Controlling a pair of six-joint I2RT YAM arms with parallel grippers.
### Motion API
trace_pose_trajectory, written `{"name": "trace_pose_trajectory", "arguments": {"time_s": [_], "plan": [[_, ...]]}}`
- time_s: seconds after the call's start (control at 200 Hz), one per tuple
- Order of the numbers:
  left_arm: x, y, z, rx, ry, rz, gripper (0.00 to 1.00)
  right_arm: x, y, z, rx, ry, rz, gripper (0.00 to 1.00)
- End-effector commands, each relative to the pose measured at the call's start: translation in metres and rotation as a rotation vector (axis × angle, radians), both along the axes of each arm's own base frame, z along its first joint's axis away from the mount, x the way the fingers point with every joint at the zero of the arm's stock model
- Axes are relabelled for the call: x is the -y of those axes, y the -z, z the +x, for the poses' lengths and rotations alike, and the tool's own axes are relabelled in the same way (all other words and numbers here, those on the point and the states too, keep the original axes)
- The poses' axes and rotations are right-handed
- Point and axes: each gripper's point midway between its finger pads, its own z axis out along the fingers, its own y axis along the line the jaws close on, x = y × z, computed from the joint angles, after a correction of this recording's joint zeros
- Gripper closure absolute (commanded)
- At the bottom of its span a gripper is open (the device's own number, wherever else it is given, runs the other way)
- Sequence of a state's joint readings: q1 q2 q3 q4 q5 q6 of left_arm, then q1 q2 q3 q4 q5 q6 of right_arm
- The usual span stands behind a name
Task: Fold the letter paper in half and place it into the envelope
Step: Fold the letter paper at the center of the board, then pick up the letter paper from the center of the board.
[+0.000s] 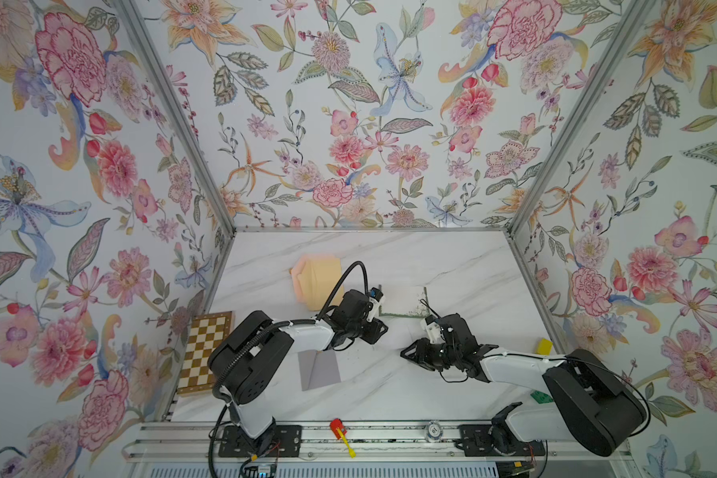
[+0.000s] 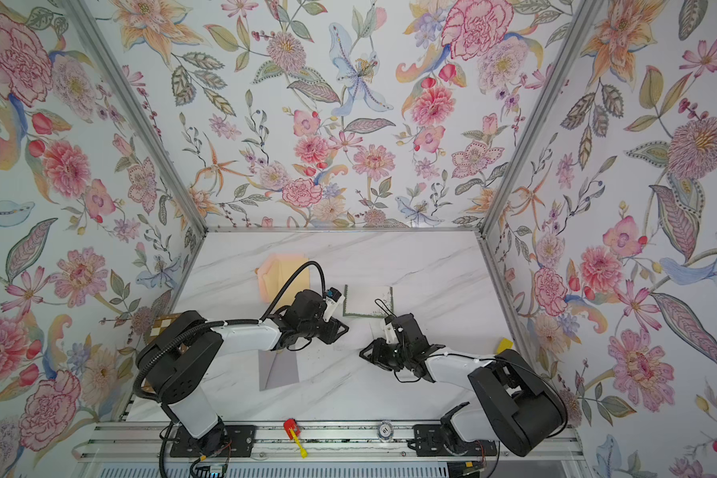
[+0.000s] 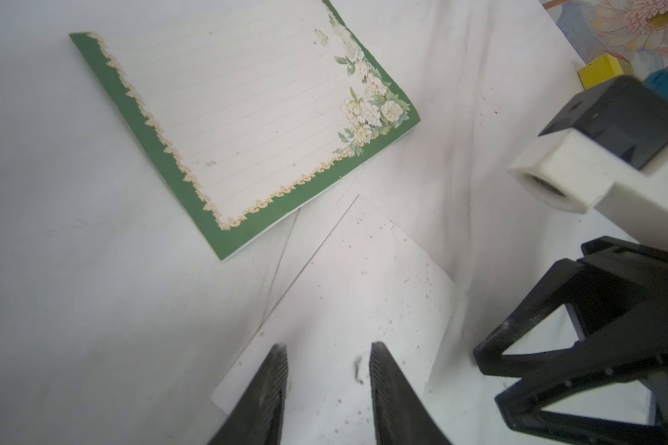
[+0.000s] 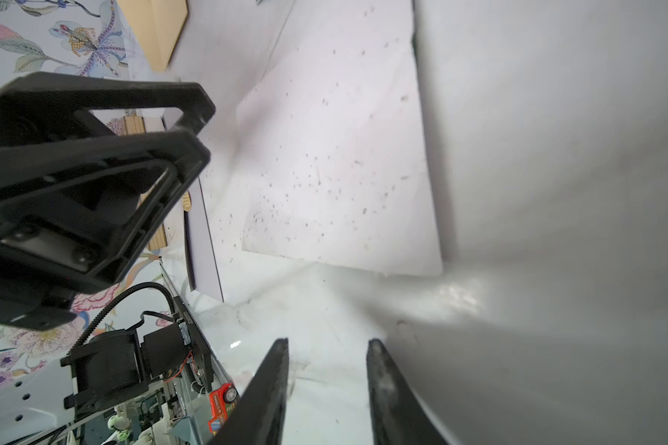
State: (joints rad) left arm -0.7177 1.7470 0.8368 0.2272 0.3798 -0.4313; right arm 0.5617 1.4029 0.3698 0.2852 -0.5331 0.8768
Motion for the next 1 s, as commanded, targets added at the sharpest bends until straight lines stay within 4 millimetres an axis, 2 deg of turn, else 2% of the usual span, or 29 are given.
{"name": "trace_pose_trajectory", "arguments": {"time_s": [0.0, 0.215, 0.495, 0.751, 0.996], "plan": [[-0.003, -0.009, 0.02, 0.06, -0.026, 0.012, 0.61, -0.007, 0.001, 0.008, 0.008, 0.035, 0.043, 0.64], [-0.004, 0.009, 0.027, 0.033, -0.022, 0.028, 0.61, -0.005, 0.011, 0.014, -0.003, 0.1, 0.054, 0.64], [-0.01, 0.035, 0.008, -0.053, -0.021, 0.029, 0.61, 0.002, 0.012, 0.021, 0.014, 0.166, 0.039, 0.63], [-0.012, 0.039, -0.012, -0.083, -0.018, 0.011, 0.61, 0.017, 0.006, 0.033, 0.07, 0.229, 0.012, 0.62], [-0.001, 0.035, -0.027, -0.096, 0.015, 0.008, 0.61, 0.021, 0.009, 0.036, 0.049, 0.219, -0.006, 0.6]]}}
